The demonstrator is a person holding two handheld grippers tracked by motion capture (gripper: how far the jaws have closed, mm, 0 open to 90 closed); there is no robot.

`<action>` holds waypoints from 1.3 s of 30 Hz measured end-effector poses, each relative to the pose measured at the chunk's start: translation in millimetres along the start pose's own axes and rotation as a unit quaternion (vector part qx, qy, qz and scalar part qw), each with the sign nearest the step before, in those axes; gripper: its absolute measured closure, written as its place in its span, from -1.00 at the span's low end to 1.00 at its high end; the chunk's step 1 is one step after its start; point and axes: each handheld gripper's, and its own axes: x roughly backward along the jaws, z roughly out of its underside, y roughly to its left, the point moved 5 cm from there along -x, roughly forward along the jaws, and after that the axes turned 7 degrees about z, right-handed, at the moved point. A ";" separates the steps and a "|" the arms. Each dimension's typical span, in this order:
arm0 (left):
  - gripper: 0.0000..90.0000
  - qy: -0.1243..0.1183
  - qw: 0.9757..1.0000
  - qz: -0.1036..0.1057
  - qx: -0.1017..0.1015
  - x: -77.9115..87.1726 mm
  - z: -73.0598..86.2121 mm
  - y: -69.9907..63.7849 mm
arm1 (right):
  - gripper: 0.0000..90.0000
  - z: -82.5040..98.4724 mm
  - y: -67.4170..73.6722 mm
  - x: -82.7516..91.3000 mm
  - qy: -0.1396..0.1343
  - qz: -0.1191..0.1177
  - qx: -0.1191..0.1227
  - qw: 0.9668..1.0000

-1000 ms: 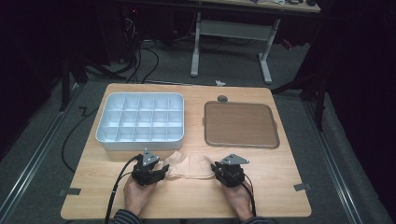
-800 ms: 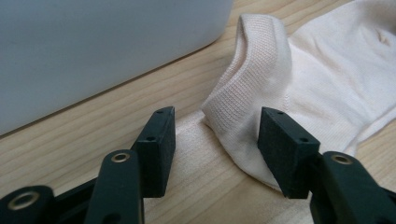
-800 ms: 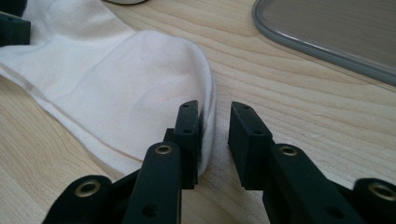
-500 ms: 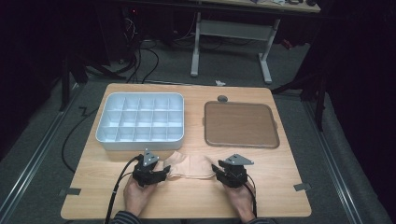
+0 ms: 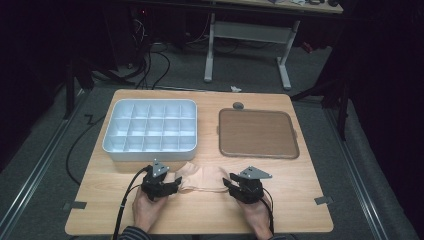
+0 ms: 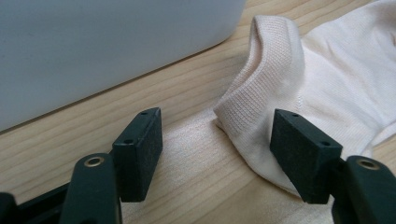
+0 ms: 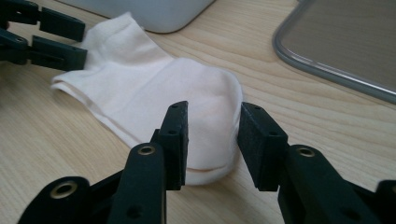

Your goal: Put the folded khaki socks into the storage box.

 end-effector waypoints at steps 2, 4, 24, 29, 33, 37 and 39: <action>-0.23 0.000 1.000 0.001 0.000 0.0 0.0 -0.1 | 0.48 -1.7 6.1 0.2 -0.003 -0.009 0.003 1.000; -0.22 -0.001 1.000 0.003 0.000 0.1 0.1 0.0 | 0.54 -2.2 11.5 -1.4 0.000 -0.022 0.004 1.000; -0.21 -0.001 1.000 0.004 0.000 0.4 0.3 -1.7 | 0.76 -9.4 55.8 -34.5 0.024 -0.064 0.039 0.997; -0.12 -0.025 0.999 0.022 0.011 4.6 -3.0 -4.5 | 0.79 -12.0 64.6 -42.3 0.026 -0.069 0.042 0.996; -0.09 -0.023 0.999 0.025 0.016 5.0 -5.5 -4.7 | 0.81 -14.7 68.6 -46.6 0.027 -0.071 0.044 0.996; -0.03 -0.018 0.999 0.034 0.022 3.1 -7.8 -5.0 | 0.82 -15.0 71.1 -49.6 0.035 -0.071 0.045 0.996; -0.01 -0.017 0.999 0.035 0.023 1.8 -8.5 -5.8 | 0.83 -14.1 71.8 -50.6 0.041 -0.069 0.050 0.996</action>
